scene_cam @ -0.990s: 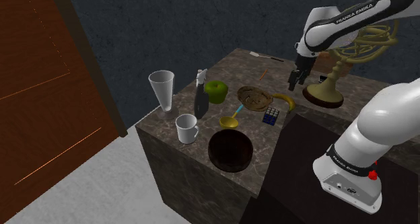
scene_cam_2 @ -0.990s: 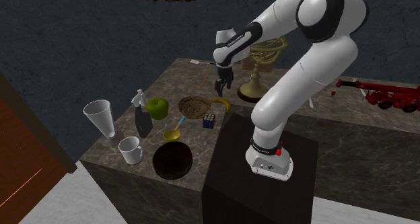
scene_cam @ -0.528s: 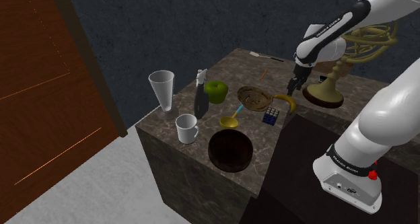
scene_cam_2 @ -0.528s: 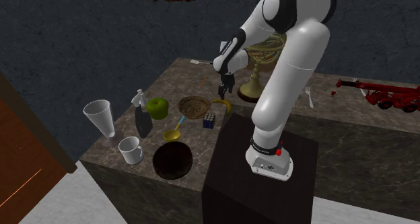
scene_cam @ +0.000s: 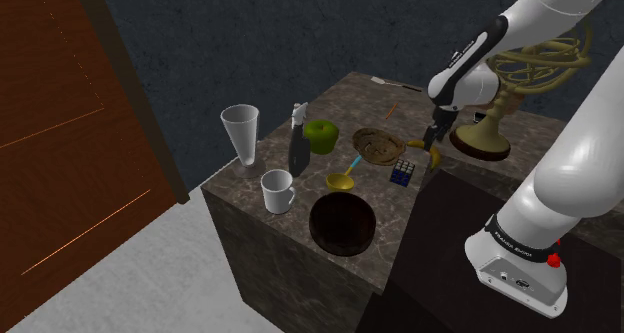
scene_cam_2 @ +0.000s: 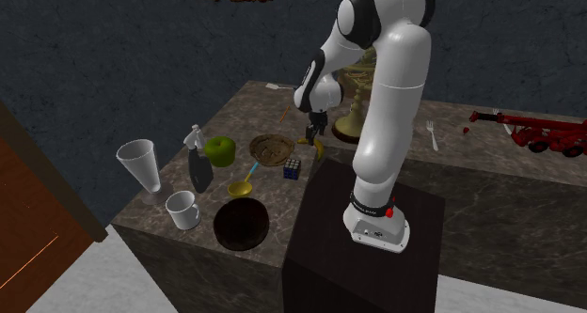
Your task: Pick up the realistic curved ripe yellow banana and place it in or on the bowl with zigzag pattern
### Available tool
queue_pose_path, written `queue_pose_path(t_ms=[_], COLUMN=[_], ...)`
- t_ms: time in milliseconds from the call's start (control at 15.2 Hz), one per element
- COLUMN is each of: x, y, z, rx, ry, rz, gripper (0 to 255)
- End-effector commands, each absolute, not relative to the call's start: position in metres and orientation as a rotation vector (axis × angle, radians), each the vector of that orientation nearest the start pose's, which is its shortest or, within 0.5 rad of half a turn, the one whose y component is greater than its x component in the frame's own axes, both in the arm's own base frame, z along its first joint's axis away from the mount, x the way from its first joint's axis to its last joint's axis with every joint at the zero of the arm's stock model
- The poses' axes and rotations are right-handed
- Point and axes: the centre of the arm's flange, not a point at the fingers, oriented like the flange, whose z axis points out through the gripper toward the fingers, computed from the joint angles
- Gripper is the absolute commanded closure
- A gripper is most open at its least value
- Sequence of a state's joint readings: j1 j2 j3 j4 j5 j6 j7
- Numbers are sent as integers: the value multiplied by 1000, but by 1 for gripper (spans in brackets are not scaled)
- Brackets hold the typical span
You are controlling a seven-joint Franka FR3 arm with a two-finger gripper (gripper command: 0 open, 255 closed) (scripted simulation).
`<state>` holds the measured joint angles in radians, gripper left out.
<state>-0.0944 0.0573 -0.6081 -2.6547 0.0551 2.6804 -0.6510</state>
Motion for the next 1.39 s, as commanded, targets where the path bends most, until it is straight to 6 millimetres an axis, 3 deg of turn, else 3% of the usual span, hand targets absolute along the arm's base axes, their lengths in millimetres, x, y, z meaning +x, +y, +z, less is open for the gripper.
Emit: queue_pose_path(t_ms=[0,528,594,1188,1320], x=[318,318,318,318,318], y=[-277,-276,-276,-277,-277], z=[211,211,211,211,221], rx=[-3132,-3132,-3132,-3132,-3132], ry=[159,159,159,159,159], rz=[33,33,33,33,33], gripper=[0,0,255,255,255])
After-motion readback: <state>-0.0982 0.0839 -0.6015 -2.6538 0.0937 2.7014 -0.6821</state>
